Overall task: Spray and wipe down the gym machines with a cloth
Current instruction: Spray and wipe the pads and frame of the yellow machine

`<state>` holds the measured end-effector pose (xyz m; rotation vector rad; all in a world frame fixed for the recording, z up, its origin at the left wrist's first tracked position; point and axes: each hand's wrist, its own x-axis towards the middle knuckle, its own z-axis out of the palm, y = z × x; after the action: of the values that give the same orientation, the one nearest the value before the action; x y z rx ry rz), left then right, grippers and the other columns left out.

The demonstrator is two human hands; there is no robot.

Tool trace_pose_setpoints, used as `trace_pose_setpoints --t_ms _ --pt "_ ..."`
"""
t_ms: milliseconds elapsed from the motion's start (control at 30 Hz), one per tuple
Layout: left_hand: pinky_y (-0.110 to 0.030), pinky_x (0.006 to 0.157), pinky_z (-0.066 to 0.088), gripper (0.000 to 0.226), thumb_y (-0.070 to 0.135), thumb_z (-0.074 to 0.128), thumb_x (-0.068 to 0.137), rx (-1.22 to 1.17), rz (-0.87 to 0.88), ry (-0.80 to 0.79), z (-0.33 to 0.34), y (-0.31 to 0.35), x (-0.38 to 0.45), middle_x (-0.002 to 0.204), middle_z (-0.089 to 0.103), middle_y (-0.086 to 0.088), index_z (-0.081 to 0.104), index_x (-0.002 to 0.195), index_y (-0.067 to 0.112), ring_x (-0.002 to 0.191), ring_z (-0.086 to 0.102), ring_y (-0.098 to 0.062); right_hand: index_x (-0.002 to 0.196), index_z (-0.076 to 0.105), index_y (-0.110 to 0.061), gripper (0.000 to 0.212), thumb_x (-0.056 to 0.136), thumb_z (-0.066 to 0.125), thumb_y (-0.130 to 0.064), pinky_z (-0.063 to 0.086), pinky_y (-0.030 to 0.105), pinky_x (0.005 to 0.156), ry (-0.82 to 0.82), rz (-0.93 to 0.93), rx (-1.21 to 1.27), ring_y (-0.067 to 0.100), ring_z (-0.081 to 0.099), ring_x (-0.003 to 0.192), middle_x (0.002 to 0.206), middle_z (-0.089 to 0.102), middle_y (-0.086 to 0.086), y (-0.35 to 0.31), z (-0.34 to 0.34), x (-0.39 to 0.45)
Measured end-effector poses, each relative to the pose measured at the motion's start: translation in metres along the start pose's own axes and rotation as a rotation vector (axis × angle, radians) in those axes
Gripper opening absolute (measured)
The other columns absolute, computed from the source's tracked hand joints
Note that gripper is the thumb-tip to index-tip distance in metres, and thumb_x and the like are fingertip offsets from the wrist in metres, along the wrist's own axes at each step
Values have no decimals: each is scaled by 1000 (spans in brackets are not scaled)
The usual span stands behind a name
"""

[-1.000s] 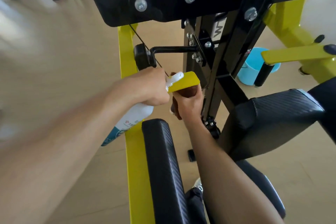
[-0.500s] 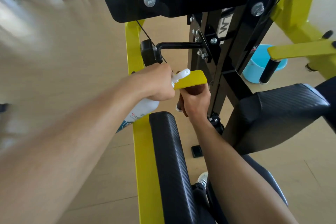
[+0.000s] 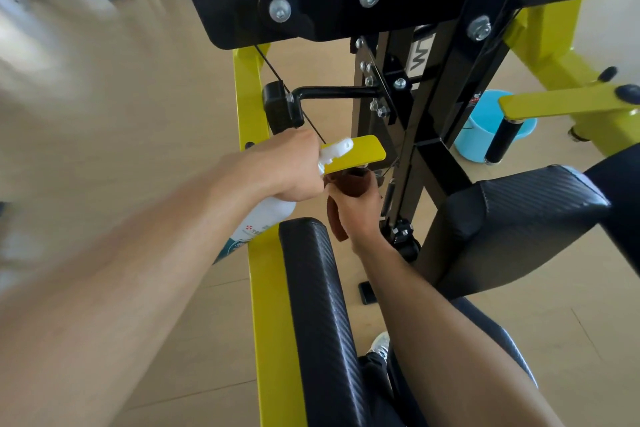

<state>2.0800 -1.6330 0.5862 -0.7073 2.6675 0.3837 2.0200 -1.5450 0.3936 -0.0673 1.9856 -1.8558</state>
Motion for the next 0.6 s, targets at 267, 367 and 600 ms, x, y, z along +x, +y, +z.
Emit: trace_pose_setpoints --t_ms 267,367,600 --pt "-30 58 38 16 15 66 82 -18 35 -25 -4 -8 -2 76 54 -6 50 82 15 64 51 -22 146 44 -40 72 87 80 -20 55 28 96 -111 -53 30 3 58 120 129 60 -17 5 -23 -12" --pt "-39 75 54 26 26 64 80 -88 121 26 -9 -8 -12 91 68 0 58 105 25 85 64 -27 144 48 -35 67 89 81 -17 54 15 85 -111 -4 14 -4 60 111 122 63 -17 9 -23 -10" --pt "-37 71 50 24 17 61 86 85 125 -136 -14 6 -17 93 61 0 54 105 29 87 63 -26 109 62 -35 29 97 65 -9 55 45 96 34 408 135 18 66 99 108 70 -2 60 -29 -59"
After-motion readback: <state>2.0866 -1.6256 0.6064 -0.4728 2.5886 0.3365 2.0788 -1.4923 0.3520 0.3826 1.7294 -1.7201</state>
